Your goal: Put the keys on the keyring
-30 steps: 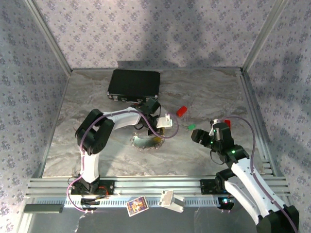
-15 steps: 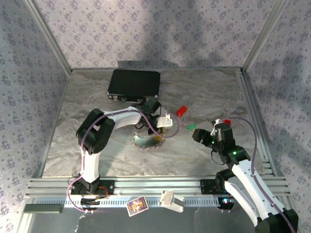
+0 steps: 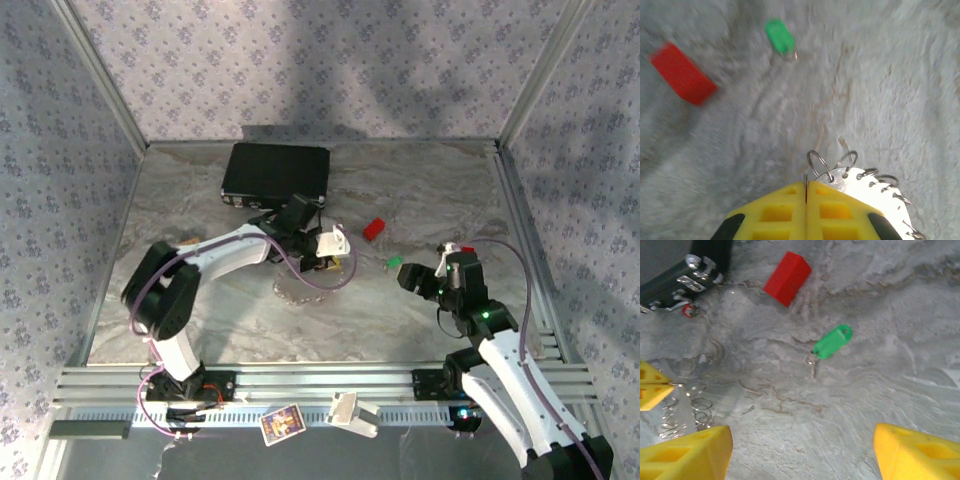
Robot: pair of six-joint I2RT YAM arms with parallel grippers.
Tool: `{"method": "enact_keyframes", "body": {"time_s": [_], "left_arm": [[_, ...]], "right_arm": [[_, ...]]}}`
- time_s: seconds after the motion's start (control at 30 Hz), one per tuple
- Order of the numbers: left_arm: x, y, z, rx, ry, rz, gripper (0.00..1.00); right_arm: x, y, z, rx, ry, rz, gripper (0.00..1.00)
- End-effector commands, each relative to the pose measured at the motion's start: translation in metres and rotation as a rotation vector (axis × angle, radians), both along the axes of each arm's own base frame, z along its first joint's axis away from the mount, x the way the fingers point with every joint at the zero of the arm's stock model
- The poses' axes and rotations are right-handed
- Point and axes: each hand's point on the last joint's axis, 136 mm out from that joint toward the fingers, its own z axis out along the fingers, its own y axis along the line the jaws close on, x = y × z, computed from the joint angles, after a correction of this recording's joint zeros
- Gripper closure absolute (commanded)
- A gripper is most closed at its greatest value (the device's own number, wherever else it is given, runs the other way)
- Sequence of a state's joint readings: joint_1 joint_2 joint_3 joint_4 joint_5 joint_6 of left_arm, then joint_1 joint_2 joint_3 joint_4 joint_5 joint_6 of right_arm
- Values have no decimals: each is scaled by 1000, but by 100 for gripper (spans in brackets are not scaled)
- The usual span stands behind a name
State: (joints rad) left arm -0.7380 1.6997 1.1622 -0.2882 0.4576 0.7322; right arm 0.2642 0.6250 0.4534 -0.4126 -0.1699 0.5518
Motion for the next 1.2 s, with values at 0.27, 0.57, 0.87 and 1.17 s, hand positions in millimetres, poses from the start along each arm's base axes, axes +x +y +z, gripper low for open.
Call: {"method": "enact_keyframes", "body": {"time_s": [0.27,0.57,0.87,1.17], "left_arm": [[-30,2,88,-304,-122,-33,100],[-49,18,102,-468,-53,-24,100],[-57,29,113,-555,3,-24,100],[-62,25,116,-628,42,-43,100]], "right_arm": [[28,56,124,-129,-524,347,32],[31,107,125,-266,-773,663,28],[3,163,99,-247,-775,1045,46],[-4,172,90,-279,-879,1113,54]]}}
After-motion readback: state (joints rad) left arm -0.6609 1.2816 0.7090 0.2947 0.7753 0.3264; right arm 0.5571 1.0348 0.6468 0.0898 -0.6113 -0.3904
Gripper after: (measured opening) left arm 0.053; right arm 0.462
